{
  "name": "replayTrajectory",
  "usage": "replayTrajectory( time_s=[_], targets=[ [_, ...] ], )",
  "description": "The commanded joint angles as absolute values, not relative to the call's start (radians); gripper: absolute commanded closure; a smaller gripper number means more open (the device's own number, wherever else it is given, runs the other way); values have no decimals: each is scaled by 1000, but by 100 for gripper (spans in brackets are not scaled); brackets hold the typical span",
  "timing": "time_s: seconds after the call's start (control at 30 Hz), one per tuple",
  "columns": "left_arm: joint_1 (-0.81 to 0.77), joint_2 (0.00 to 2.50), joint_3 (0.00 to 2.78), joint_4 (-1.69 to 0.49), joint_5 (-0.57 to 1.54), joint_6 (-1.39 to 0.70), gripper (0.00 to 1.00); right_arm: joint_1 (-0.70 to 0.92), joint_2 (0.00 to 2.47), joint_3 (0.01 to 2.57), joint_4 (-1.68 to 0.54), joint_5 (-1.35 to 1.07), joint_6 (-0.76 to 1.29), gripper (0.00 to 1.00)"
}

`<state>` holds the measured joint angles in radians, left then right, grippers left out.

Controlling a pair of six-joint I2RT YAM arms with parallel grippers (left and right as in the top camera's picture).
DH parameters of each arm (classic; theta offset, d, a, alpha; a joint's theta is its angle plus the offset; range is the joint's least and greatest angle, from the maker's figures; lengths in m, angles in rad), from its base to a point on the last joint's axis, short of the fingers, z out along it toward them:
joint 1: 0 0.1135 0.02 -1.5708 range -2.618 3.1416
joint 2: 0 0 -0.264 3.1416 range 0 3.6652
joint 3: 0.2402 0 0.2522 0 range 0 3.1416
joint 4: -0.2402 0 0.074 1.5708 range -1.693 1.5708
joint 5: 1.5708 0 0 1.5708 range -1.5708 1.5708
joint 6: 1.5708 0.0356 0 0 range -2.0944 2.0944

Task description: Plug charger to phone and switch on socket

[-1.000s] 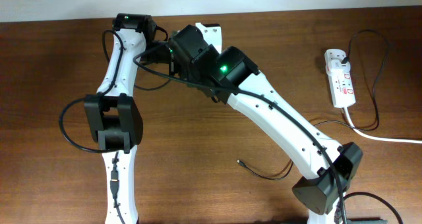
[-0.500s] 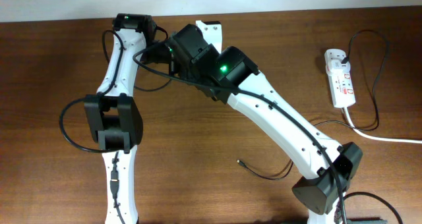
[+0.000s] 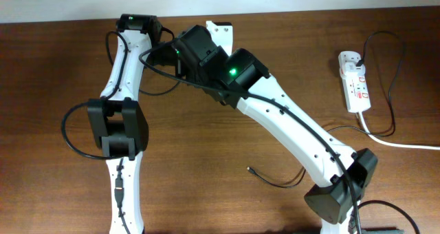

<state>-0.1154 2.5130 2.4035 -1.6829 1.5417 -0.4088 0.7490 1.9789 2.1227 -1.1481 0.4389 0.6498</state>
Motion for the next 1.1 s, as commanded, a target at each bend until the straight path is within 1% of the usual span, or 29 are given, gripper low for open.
replayTrajectory(
  time_s=[0.0,0.1,0.2,0.27,0.3,0.37,0.43,0.5,0.53,0.63,0.67,0.77,0.87,0.93,1.07],
  targets=[
    [-114,2513,2430,-1688,1574,-411,1,752,1987,2143,-1128,465,674,96],
    [-114,2513,2430,-1681,1571,-411,1,751,1985,2146,-1128,536,819,96],
    [-115,2513,2430,-1629,1548,-411,1,751,1954,2146,-1129,643,1130,96],
    [-115,2513,2430,-1633,1549,-412,1,751,1917,2146,-1125,647,1411,96],
    [-115,2513,2430,-1633,1549,-440,0,751,1905,2146,-1124,634,1491,96],
    [-115,2513,2430,-1633,1570,-482,4,751,1897,2146,-1117,605,1534,95],
    [-115,2513,2430,-1636,1574,-535,13,751,1897,2146,-1110,559,1593,94],
    [-115,2513,2430,-1636,1574,-572,34,751,1897,2146,-1106,551,1659,92],
    [-115,2513,2430,-1636,1574,-580,39,751,1897,2146,-1105,533,1667,92],
    [-115,2513,2430,-1636,1574,-604,40,751,1897,2146,-1103,435,1695,93],
    [-115,2513,2430,-1636,1574,-618,43,751,1897,2146,-1103,426,1712,93],
    [-115,2513,2430,-1636,1574,-648,46,751,1897,2146,-1119,423,1786,93],
    [-115,2513,2430,-1646,1574,-664,48,751,1897,2146,-1130,404,1928,93],
    [-115,2513,2430,-1689,1574,-663,57,751,1897,2146,-1132,403,2005,93],
    [-115,2513,2430,-1689,1574,-663,64,751,1897,2146,-1133,403,2065,93]
  ],
)
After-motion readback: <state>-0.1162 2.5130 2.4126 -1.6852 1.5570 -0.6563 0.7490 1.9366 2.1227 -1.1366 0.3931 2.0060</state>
